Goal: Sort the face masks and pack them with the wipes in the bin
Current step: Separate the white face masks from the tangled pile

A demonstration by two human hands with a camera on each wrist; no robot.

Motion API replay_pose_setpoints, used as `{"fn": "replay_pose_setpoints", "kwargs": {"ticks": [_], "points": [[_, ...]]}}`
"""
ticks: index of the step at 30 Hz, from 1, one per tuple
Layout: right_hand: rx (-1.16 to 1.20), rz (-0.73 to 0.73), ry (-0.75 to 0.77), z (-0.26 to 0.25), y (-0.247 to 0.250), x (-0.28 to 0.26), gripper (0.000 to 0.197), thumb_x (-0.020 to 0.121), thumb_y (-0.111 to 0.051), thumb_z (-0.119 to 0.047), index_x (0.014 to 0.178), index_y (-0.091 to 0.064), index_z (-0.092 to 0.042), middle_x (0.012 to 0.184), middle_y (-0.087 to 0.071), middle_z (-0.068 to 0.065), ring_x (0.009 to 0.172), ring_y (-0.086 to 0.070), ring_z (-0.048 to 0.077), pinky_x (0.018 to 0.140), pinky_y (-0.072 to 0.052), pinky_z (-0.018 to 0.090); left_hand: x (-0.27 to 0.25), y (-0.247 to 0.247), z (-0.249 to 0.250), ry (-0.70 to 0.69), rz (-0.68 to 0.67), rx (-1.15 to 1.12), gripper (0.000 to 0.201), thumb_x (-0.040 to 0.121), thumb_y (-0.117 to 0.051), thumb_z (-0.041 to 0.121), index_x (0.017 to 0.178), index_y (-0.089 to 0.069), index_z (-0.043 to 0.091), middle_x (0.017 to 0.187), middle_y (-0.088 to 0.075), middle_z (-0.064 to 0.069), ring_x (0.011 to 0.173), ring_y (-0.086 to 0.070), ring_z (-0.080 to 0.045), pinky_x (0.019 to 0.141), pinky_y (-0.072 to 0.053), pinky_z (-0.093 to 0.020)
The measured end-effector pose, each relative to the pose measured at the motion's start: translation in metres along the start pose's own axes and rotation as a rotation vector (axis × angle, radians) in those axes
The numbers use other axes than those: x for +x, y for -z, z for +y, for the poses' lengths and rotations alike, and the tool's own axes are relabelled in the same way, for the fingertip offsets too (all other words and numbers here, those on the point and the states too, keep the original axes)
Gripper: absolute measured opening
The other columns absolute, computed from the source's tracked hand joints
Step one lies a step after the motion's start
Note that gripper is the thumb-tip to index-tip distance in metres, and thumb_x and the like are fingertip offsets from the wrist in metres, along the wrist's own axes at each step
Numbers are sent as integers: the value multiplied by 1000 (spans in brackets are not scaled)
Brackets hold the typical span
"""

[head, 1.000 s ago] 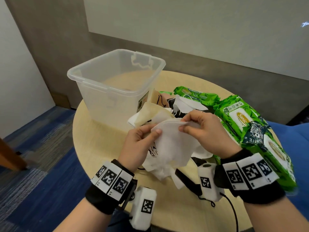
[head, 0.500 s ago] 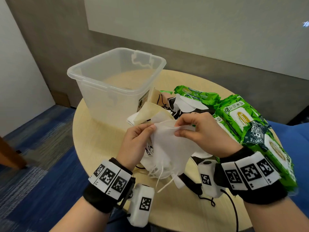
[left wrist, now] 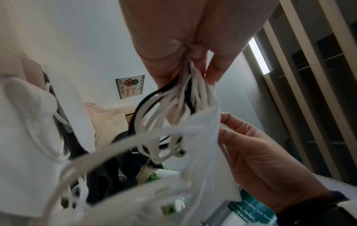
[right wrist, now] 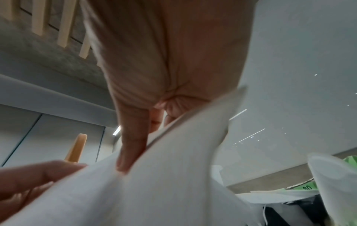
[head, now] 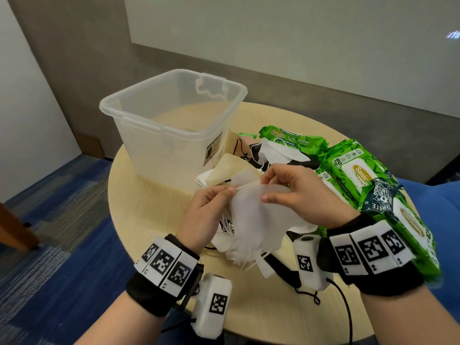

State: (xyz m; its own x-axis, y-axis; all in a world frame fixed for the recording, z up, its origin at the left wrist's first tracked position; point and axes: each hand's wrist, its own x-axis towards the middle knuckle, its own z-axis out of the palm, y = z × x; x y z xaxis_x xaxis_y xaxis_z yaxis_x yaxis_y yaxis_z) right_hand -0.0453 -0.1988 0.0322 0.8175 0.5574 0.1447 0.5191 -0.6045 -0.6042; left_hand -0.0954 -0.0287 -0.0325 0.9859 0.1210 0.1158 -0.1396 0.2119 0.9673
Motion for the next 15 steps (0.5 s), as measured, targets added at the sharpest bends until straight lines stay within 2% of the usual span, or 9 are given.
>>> {"fn": "replay_pose_setpoints", "kwargs": {"ticks": [2, 3, 6, 8, 10, 12, 14, 15], "points": [[38, 23, 16, 0, -1, -1, 24, 76, -72, -12, 78, -56, -29, 67, -59, 3, 63, -45, 7, 59, -33, 17, -1, 1, 1, -23, -40, -13, 20, 85, -58, 24, 81, -77, 21, 82, -74, 1, 84, -66, -14, 81, -51, -28], [45, 27, 22, 1, -2, -1, 24, 77, -72, -13, 79, -55, -30, 65, -58, 5, 61, -44, 6, 59, -33, 19, -2, 1, 2, -37, -67, -20, 16, 85, -62, 24, 82, -77, 19, 82, -74, 1, 82, -68, -13, 78, -52, -24], [40, 72, 56, 4, -6, 0, 22, 77, -71, -12, 86, -58, -26, 60, -51, -5, 60, -44, 5, 58, -32, 18, -4, -2, 2, -69, -92, 2, 14, 85, -58, 11, 91, -71, 12, 78, -74, 5, 74, -67, -5, 67, -51, -15], [-2, 141, 101, 5, -10, -1, 21, 76, -71, -14, 92, -64, -24, 65, -52, -8, 65, -48, 4, 63, -35, 18, -3, -3, 2, -82, -92, 25, 19, 89, -53, 4, 91, -69, 13, 74, -73, 8, 71, -66, -1, 64, -49, -13], [-70, 214, 131, 6, -16, -3, 23, 72, -68, -22, 95, -69, -26, 78, -52, -3, 76, -53, 11, 72, -40, 27, -3, -3, 1, -81, -92, 38, 21, 91, -51, 4, 92, -69, 15, 74, -73, 9, 71, -65, -2, 65, -49, -13], [-94, 261, 150, 8, -21, -5, 27, 69, -68, -28, 96, -71, -29, 86, -48, -3, 84, -53, 16, 78, -44, 40, -3, -2, 0, -80, -100, 31, 21, 91, -50, 4, 95, -68, 13, 79, -73, 8, 76, -66, -3, 68, -50, -14], [-117, 292, 184, 9, -24, -6, 29, 68, -71, -32, 96, -72, -30, 90, -46, -5, 88, -52, 19, 77, -45, 50, -3, -1, -2, -75, -109, 13, 22, 91, -49, 1, 100, -67, 10, 84, -74, 6, 82, -67, -5, 71, -51, -15], [-134, 302, 200, 9, -25, -6, 29, 68, -71, -34, 96, -72, -29, 91, -46, -5, 89, -52, 21, 75, -46, 52, -3, -1, -2, -74, -110, 10, 24, 91, -49, -1, 102, -67, 9, 86, -74, 6, 84, -67, -6, 72, -51, -15]]}}
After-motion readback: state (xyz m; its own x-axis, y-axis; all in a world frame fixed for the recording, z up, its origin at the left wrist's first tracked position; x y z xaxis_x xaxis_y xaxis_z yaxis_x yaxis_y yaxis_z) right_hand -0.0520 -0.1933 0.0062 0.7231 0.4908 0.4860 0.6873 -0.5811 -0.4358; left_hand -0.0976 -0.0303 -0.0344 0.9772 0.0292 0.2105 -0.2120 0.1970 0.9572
